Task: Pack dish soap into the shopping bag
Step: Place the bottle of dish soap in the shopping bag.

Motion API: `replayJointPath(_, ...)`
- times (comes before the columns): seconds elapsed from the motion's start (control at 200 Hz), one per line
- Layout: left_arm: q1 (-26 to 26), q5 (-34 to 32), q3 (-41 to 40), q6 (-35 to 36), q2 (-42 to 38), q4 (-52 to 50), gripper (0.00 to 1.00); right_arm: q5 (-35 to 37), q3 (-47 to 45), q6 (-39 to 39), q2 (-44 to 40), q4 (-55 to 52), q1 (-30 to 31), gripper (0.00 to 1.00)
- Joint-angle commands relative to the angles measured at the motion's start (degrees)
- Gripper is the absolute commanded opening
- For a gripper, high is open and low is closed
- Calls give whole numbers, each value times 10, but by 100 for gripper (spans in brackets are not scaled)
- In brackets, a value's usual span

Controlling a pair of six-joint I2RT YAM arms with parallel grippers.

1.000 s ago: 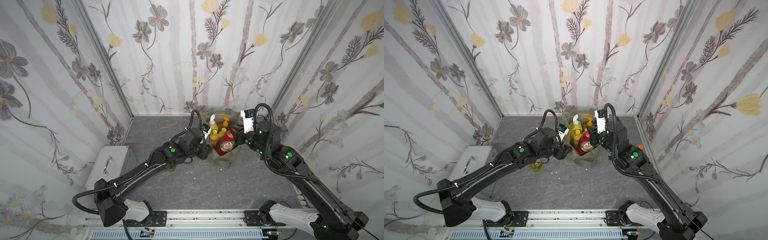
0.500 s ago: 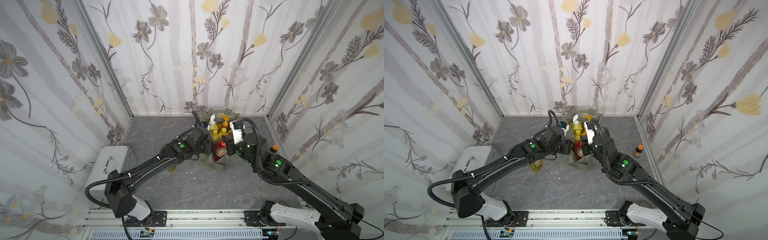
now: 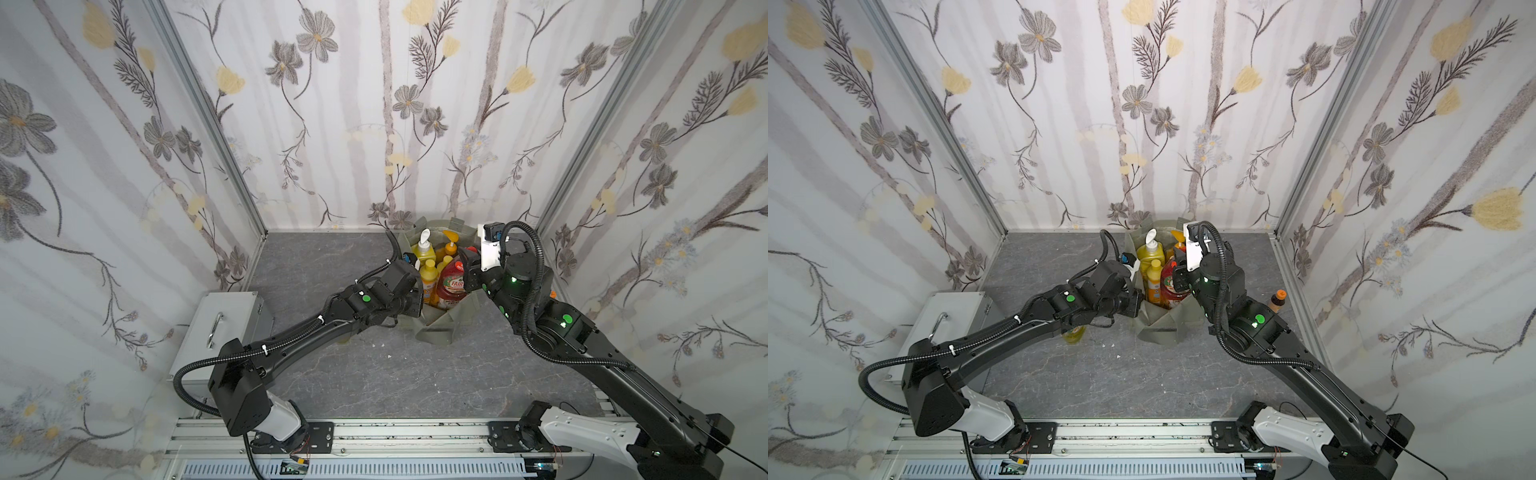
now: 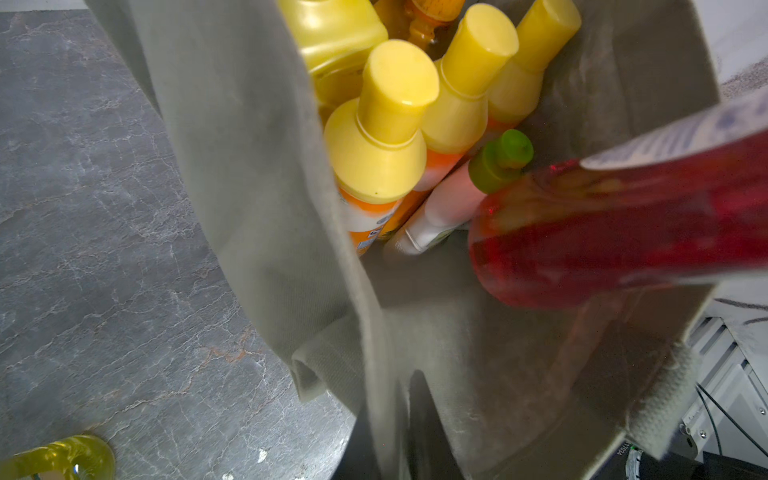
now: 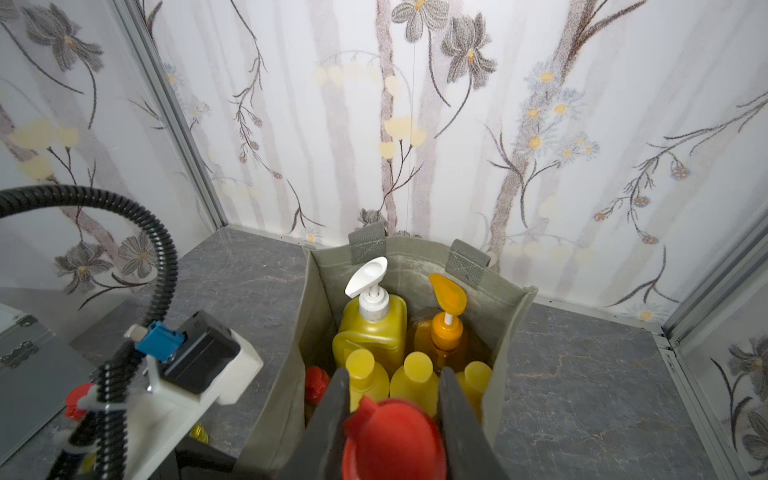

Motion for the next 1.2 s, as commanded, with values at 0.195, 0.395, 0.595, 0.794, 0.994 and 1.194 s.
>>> replayJointPath(0.195, 0, 6, 4, 2, -22, -4, 10, -31, -19, 4, 43, 158, 0, 0)
replayJointPath(0.395, 6, 15, 12, 5, -33, 2, 8, -30, -69, 2, 55, 193, -23, 0)
replayJointPath(0.595, 18, 23, 34, 11, -38, 3, 1, -47, -92, 17, 58, 192, -57, 0)
replayJointPath(0.794, 35, 41, 61, 13, -38, 12, 0, -88, -92, 15, 77, 158, -58, 0)
replayJointPath(0.994, 49, 54, 81, 17, -36, 15, 0, -116, -86, 30, 103, 102, -58, 0)
replayJointPath(1.194, 57, 62, 81, 16, -33, 17, 0, -107, -103, 49, 109, 83, -61, 1)
